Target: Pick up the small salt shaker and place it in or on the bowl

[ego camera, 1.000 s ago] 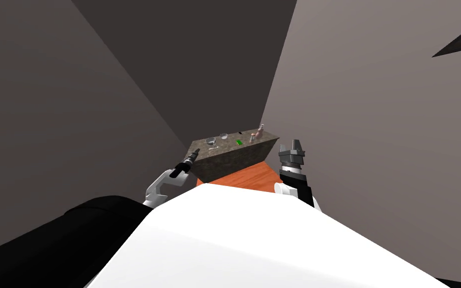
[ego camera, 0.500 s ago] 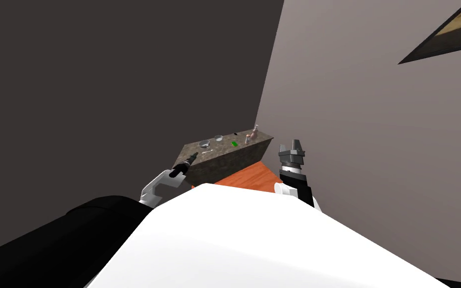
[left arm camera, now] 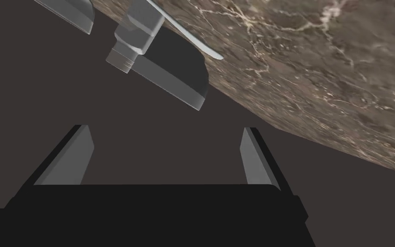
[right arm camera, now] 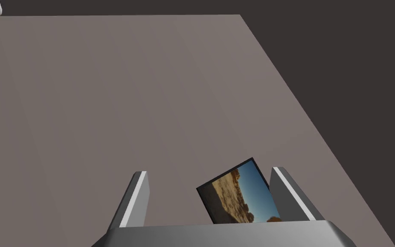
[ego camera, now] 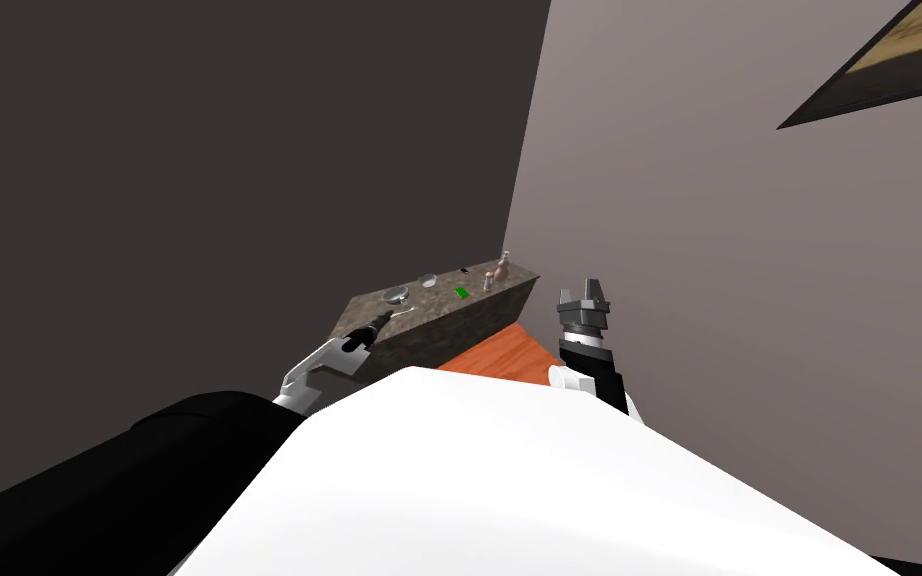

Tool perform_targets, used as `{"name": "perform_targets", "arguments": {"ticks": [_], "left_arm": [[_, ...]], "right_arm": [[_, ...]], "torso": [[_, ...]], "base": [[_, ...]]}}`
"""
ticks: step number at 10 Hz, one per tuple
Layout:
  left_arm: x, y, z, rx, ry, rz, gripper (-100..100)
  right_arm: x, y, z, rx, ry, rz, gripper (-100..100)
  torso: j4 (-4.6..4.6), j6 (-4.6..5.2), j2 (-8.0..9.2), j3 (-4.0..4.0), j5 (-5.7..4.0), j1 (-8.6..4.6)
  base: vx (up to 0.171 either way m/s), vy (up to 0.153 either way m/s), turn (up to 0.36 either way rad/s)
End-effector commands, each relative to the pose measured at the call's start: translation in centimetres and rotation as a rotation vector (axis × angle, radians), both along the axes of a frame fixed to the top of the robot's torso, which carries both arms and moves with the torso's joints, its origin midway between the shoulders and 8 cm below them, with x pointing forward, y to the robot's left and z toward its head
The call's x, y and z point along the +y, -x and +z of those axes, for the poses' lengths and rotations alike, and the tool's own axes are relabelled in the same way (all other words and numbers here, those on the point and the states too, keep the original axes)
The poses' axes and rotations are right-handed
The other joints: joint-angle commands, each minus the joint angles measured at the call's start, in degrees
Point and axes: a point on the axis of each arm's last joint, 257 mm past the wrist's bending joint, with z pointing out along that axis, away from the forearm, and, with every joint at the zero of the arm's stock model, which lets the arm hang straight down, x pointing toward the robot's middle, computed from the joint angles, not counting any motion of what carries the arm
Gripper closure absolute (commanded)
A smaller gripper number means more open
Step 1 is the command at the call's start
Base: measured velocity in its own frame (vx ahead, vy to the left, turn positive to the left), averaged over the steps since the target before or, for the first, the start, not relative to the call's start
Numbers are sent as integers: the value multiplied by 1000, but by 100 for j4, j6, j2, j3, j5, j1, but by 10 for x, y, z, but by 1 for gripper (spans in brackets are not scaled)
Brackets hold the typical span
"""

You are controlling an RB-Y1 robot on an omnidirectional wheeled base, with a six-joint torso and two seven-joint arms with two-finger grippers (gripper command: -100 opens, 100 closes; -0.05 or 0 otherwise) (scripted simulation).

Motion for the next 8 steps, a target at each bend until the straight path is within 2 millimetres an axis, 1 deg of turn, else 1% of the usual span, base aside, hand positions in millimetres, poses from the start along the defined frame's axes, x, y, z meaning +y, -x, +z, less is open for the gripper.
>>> {"name": "perform_targets", "arguments": {"ticks": [1,3,5,7,8], "left_arm": [[16,12,-11,69,-43,24,-100],[36,27,-24,154,-98,55,-100],[55,42,-32,225,-149,82,-100],[71,54,-36,281,-192,104,-100],[82,62,-38,318,-224,120,-100]], "right_arm": [[0,0,0,0,0,0,0],[0,0,0,0,0,0,0],[0,0,0,0,0,0,0],[0,0,0,0,0,0,0],[0,0,0,0,0,0,0]], "torso": [[0,0,0,0,0,0],[-5,1,-20,-12,-1,-1],[-6,-1,-24,-14,1,3],[-4,-1,-14,-9,1,4],[-2,-3,-2,-3,0,0]], "base": [[175,-43,-202],[191,-17,-211],[196,-5,-152],[146,-3,-146],[133,-14,-140]]}}
